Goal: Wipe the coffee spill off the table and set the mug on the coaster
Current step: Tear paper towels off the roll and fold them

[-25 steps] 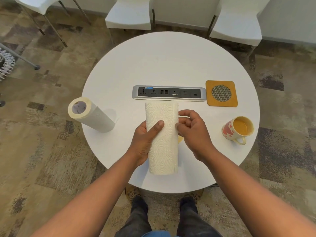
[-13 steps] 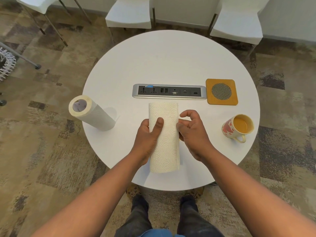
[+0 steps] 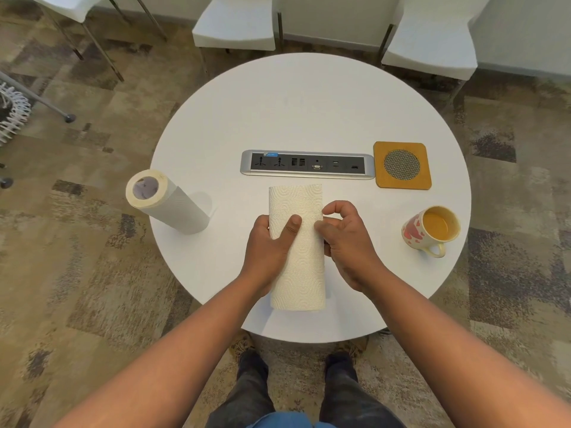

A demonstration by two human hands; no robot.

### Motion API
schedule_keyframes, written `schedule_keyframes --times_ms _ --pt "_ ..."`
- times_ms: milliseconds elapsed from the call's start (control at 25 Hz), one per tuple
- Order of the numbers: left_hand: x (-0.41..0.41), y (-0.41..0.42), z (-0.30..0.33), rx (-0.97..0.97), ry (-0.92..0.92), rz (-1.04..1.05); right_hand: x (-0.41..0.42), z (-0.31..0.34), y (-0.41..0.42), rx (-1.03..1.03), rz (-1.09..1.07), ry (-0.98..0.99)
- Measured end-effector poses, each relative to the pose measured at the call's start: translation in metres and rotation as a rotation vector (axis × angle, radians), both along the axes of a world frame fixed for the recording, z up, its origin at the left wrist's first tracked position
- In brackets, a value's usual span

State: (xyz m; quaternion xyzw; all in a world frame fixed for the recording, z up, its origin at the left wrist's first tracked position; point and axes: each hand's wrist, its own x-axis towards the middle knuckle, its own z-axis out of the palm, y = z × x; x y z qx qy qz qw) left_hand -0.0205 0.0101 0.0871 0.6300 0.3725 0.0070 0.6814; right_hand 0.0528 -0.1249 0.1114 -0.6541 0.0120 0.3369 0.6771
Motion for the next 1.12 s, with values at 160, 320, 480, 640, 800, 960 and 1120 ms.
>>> schedule_keyframes --times_ms 160,320,480,640,800,960,1120 --pt "-0.0009 0.0009 0.0007 -0.034 -0.012 -0.018 0.0 0.0001 -0.0009 -0.009 0.0 -0.004" --pt "-0.0017 0.0039 -0.0005 -0.083 -0.024 -0.041 0.0013 -0.0001 -0.0033 -0.009 -0.007 0.003" --pt "-0.0007 0.0046 0.0009 -0.175 -0.062 -0.043 0.0004 0.0005 -0.0041 0.001 -0.013 -0.003" --pt "-0.0001 0.0044 0.0016 -0.246 -0.096 -0.05 -0.0005 -0.0016 -0.0042 -0.006 -0.008 -0.025" --pt "0.0 0.0044 0.0011 -0.257 -0.109 -0.048 -0.0007 -0.0028 -0.0043 -0.008 -0.012 -0.025" --pt "-0.0004 0.0058 -0.0009 -0.253 -0.113 -0.039 -0.0022 -0.0034 -0.0049 -0.008 -0.002 -0.022" --pt "-0.0011 0.0057 -0.0019 -0.268 -0.122 -0.039 -0.0037 -0.0019 -0.0057 0.03 -0.019 0.018"
